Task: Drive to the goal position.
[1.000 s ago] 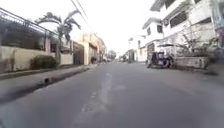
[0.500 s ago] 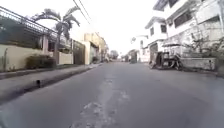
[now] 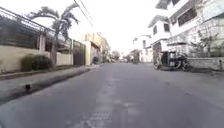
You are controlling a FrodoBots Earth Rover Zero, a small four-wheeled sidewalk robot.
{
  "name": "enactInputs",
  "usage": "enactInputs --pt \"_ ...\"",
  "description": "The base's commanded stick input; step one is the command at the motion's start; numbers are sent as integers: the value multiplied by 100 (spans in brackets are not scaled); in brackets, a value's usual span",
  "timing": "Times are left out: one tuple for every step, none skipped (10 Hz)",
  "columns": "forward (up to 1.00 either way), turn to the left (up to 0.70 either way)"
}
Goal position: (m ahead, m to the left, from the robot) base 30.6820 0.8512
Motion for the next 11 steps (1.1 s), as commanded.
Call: enactInputs --pt "100 1" --pt "100 1" --pt "100 1" --pt "100 1" --pt "100 1" --pt "100 1" --pt "100 1" --pt "100 1" --pt "100 1" --pt "100 1" --pt "100 1"
